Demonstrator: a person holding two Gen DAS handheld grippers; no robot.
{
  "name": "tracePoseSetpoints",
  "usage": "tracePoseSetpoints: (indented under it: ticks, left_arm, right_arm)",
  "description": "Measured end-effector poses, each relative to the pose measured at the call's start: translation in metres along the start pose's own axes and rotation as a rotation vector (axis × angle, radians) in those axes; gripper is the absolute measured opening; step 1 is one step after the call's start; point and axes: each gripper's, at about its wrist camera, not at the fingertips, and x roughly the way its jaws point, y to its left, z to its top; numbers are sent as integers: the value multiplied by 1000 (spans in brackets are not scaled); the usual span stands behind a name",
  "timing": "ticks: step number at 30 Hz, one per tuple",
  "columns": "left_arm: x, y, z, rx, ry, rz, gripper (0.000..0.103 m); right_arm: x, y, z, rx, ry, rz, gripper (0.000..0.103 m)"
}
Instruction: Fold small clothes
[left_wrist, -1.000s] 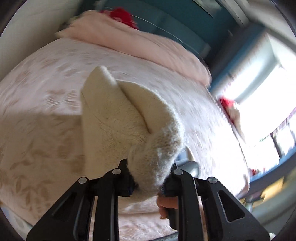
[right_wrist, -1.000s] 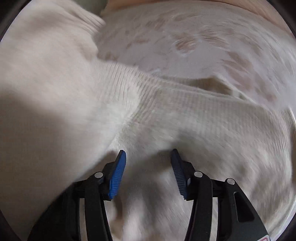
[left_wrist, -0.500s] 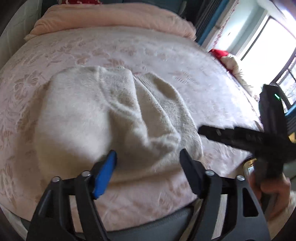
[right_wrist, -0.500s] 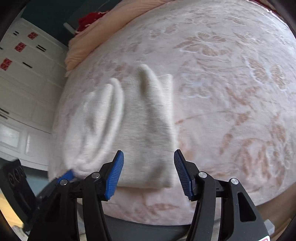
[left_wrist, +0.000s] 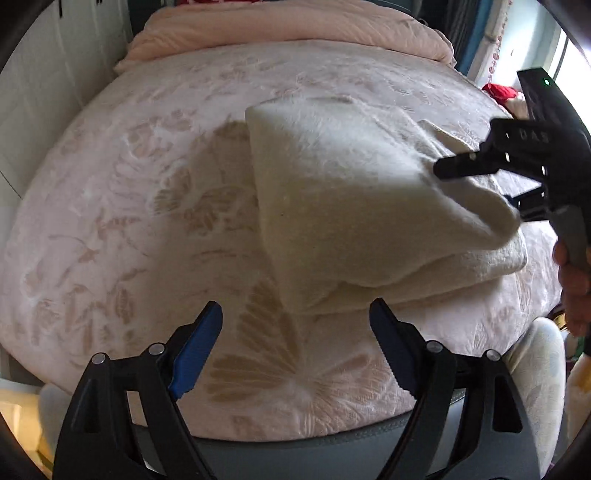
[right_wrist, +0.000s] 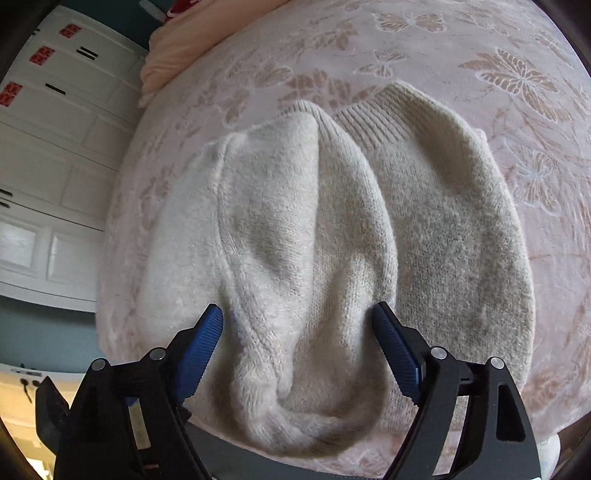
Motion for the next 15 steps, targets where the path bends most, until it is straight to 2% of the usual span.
tracePoseSetpoints:
  ticks: [3,5,7,9,11,13,15]
  left_arm:
    - [6,3,7,-22,-10,-37,73]
    - [7,3,6,6,-11,-25,70]
    - [14,3,3,32,14,8,66]
    - [27,7,0,22,71,7,66]
    - [33,11,-6,-14,102,-38,67]
    - [30,11,-9,-27,89,-52,67]
    - [27,7,-7,-14,61,-51,67]
  right_arm:
    - [-9,6,0,-15,-23,-24,82]
    - [-25,-2,-5,0,-72,-43,81]
    - [-32,-13,-9,34,-81,-58,81]
    - [-28,-23,-10,58,-46,-52,83]
    - [-19,-27,-14,85,5,-14,83]
    - [-11,-24,-16,100,24,32,83]
    - [-2,-13,-15,69,26,32,79]
